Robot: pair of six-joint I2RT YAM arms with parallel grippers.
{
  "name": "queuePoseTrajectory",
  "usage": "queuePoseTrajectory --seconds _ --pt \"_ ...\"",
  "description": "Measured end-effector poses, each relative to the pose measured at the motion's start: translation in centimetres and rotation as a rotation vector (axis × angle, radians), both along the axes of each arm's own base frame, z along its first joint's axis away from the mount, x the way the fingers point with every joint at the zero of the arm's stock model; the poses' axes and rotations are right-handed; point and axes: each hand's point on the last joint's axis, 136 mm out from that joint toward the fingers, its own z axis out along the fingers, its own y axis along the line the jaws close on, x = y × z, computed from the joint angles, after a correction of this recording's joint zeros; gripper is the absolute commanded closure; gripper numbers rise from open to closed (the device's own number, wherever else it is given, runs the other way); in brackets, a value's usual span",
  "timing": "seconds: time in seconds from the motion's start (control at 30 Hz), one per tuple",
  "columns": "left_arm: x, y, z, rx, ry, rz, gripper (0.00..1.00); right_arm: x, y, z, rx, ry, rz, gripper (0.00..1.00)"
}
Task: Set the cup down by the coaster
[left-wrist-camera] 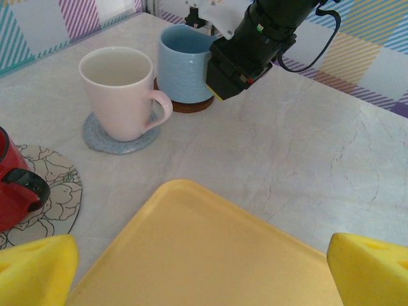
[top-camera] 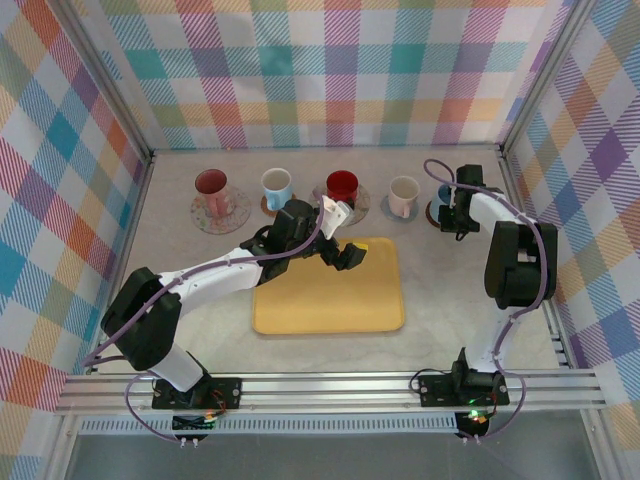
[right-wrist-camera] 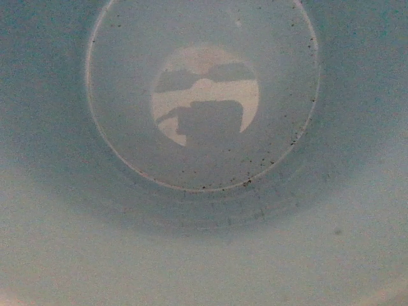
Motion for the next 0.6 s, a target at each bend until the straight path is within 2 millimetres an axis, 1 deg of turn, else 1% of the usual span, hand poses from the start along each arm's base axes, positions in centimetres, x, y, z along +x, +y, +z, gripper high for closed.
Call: queuePoseTrajectory --seconds 0.47,0.6 --pt "0.09 -0.08 -0.09 0.003 0.003 0.0 0.0 0.2 -0.02 -0.02 -0.002 -0.002 0.003 0.84" --pt "0.09 -0.08 -0.09 0.003 0.003 0.0 0.0 0.24 0.05 0.01 0.002 -0.003 0.004 0.84"
